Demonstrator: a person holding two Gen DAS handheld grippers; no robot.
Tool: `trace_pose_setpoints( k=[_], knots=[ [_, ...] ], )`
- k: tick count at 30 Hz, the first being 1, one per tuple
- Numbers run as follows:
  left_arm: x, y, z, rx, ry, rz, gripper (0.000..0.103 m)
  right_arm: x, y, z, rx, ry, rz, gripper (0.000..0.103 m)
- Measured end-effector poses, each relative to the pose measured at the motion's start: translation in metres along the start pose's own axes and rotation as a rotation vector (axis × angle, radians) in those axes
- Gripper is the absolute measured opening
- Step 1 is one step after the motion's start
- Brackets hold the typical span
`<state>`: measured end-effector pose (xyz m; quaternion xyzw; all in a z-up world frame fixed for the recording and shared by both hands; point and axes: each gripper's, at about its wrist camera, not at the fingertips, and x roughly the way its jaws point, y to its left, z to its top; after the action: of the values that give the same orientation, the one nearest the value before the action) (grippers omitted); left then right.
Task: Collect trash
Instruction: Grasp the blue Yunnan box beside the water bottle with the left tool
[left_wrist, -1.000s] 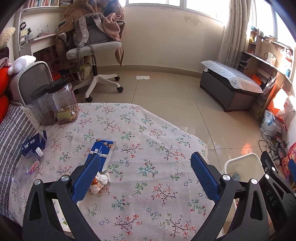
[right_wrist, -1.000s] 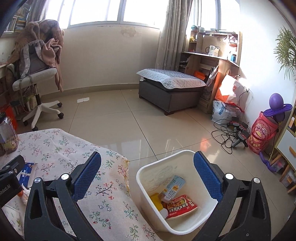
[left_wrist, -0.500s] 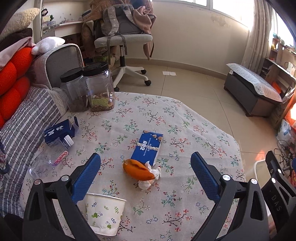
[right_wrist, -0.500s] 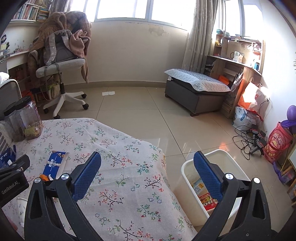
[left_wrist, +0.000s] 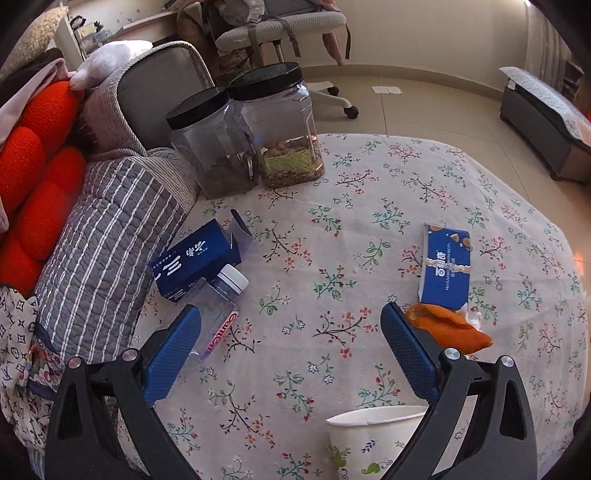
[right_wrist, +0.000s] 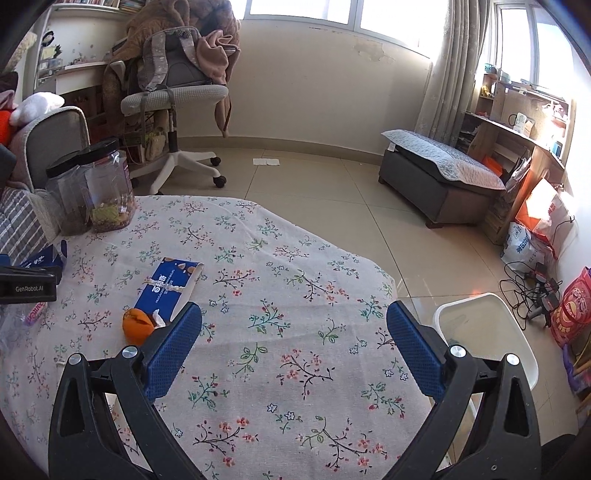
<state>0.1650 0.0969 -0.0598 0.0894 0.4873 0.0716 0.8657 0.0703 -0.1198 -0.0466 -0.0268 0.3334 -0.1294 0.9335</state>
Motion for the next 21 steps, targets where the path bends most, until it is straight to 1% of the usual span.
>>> trace_pose_setpoints(
  k=[2,4,7,12,18,19,21],
  knots=[
    [0.017,0.012,0.011,0.022,0.041,0.023,0.095,0.005,0.002,-0.002,-0.018,0.016,-0.001,0.096],
    [0.033,0.022,0.022,0.068,0.072,0.062,0.095,0.01,0.002,-0.004,-0.026,0.035,-0.002,0.096],
    [0.055,0.034,0.04,0.136,0.119,0.095,0.095,0.018,-0.002,-0.007,-0.028,0.063,-0.003,0.096],
    [0.087,0.06,0.063,0.187,0.185,0.136,0.095,0.029,-0.006,-0.008,-0.028,0.087,-0.008,0.096],
    [0.117,0.076,0.073,0.257,0.283,0.142,0.095,0.04,-0.004,-0.009,-0.033,0.116,0.005,0.096],
    [0.122,0.078,0.074,0.263,0.293,0.147,0.095,0.042,-0.003,-0.009,-0.035,0.118,0.005,0.096],
    [0.132,0.082,0.075,0.255,0.318,0.128,0.095,0.044,-0.002,-0.01,-0.042,0.123,0.005,0.096]
  ],
)
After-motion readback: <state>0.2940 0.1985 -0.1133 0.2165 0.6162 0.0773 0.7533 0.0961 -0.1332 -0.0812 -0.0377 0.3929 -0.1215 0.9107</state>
